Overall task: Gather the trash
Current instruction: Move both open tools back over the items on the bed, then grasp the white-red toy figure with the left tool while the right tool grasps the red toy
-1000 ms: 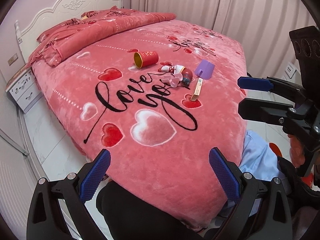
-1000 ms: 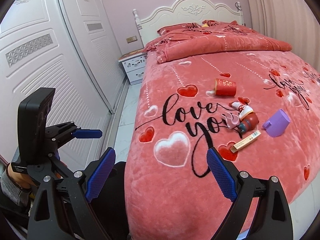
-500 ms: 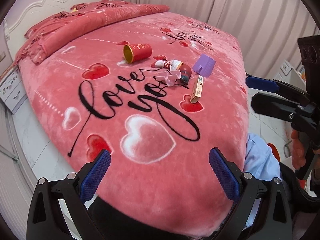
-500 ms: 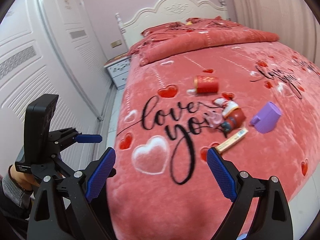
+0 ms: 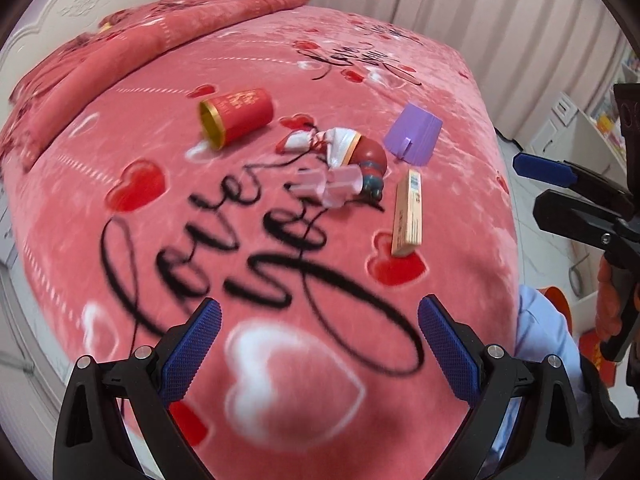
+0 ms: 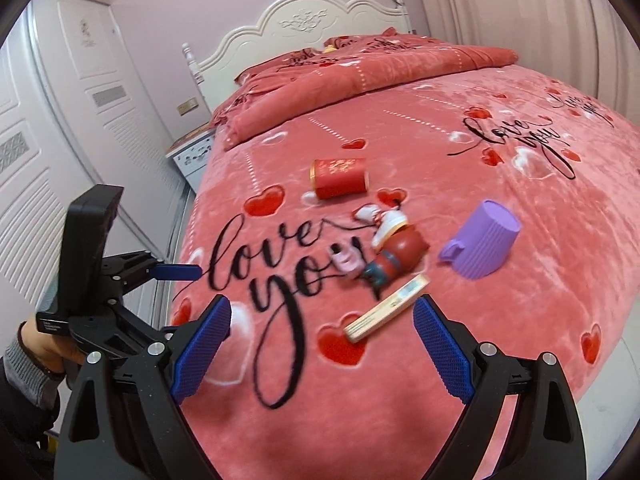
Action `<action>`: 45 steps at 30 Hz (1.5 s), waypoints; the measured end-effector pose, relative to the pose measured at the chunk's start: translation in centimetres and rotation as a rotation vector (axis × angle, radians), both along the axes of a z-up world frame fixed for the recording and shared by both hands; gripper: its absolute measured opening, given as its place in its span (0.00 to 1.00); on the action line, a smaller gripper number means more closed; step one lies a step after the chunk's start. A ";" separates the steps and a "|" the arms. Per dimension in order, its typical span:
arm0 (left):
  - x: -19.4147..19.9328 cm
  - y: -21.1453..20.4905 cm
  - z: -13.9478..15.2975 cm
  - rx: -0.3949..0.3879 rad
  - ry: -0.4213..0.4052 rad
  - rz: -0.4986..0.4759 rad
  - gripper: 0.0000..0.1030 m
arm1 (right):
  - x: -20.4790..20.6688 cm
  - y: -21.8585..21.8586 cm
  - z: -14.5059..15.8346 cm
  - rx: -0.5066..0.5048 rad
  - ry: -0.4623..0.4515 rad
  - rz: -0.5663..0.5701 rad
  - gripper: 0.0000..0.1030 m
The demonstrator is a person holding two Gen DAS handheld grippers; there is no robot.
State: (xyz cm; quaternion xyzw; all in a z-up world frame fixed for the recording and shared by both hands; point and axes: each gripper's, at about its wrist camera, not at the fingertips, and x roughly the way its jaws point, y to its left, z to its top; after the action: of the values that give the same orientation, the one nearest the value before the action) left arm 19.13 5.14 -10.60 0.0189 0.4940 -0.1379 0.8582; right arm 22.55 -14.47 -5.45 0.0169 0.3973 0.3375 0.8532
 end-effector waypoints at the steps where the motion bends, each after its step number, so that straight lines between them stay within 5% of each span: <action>1: 1.0 -0.5 -0.2 0.000 0.005 -0.014 0.94 | 0.3 -0.1 0.0 0.002 0.000 -0.002 0.88; 13: 9.0 -3.4 -1.5 0.008 0.021 -0.126 0.94 | 4.6 -2.3 -2.5 0.002 0.028 -0.062 0.88; 18: 12.4 -3.5 -1.8 0.006 0.021 -0.185 0.94 | 6.6 -2.4 -3.8 0.070 0.096 -0.048 0.66; 25: 16.4 -3.6 -2.6 0.015 0.016 -0.357 0.94 | 9.3 -0.8 -6.1 0.107 0.182 -0.031 0.57; 32: 18.8 -4.3 -4.8 0.010 0.043 -0.504 0.90 | 11.9 0.5 -8.7 0.098 0.263 -0.058 0.57; 45: 20.9 -1.8 -5.5 -0.055 0.081 -0.573 0.81 | 15.2 1.6 -11.9 0.145 0.390 -0.102 0.58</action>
State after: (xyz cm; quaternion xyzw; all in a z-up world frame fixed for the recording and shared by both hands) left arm 40.02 3.29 -16.12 0.1288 0.4983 -0.3890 0.7641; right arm 37.79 -12.84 -17.39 0.1634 0.5283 0.3117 0.7727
